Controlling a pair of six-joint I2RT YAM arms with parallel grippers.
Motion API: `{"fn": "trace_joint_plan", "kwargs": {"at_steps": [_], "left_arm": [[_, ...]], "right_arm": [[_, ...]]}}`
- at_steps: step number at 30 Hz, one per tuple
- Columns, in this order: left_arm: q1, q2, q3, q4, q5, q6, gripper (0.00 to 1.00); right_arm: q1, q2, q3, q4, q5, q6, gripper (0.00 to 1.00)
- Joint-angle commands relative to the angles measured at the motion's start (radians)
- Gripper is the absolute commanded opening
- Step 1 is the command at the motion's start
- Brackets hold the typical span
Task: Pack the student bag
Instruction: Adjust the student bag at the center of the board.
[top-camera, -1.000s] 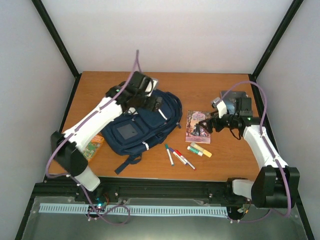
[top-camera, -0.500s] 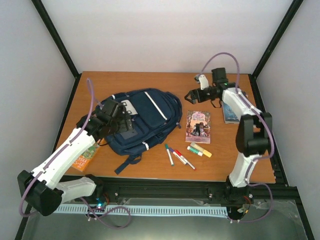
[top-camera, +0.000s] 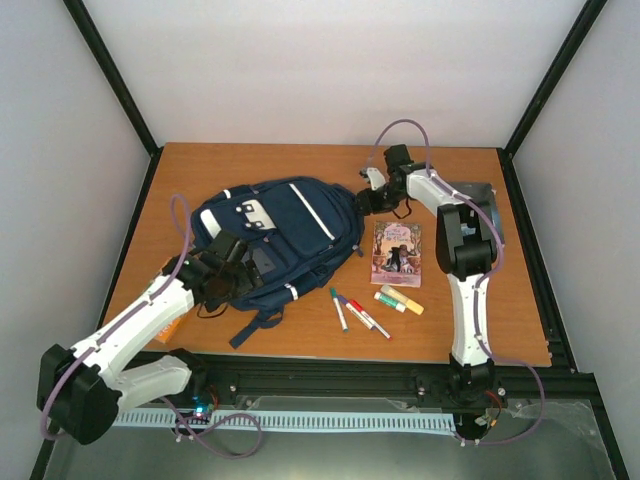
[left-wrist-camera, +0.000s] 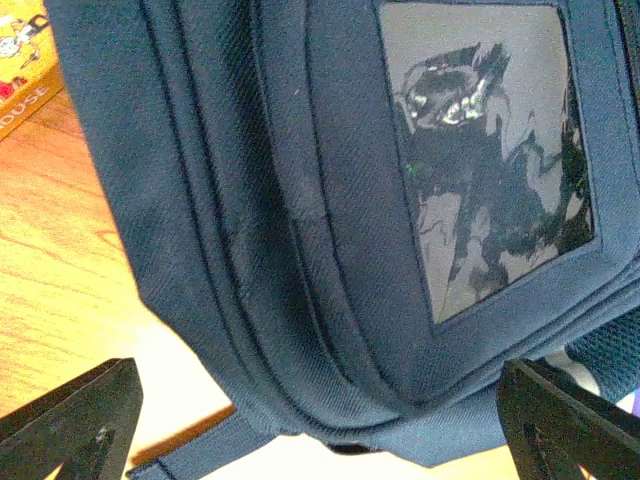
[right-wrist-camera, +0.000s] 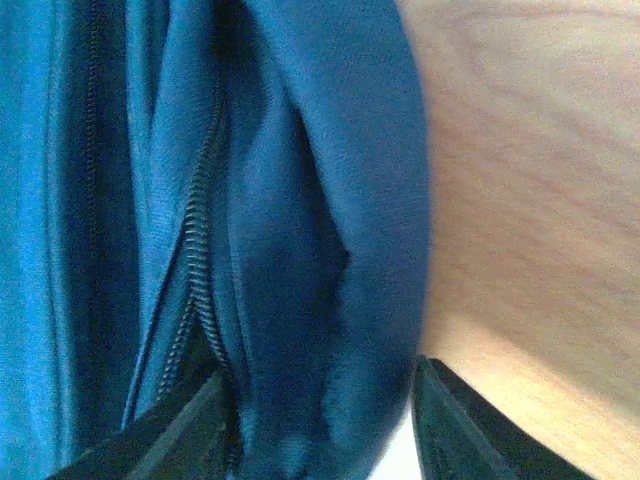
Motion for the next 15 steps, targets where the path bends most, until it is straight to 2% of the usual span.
{"fn": "trace_joint_plan", "kwargs": {"at_steps": [1,2,5,10,15], "left_arm": [[0.005,0.053,0.004,0.101,-0.036,-0.035,1.00],[0.007,0.079,0.007,0.122,-0.053,-0.030,1.00],[0.008,0.185,0.030,0.172,-0.151,-0.014,1.00],[0.023,0.377,0.140,0.249,-0.378,0.057,1.00],[0.061,0.587,0.319,0.352,-0.404,0.173,1.00]], "right_arm": [[0.028,0.013,0.003,-0.054,-0.079,-0.011,0.39],[0.028,-0.001,-0.014,-0.055,-0.089,-0.017,0.29],[0.028,-0.061,-0.088,-0.040,-0.118,-0.034,0.14],[0.028,-0.173,-0.243,-0.014,-0.182,-0.046,0.04],[0.041,-0.266,-0.411,0.045,-0.224,-0.047,0.03]]}}
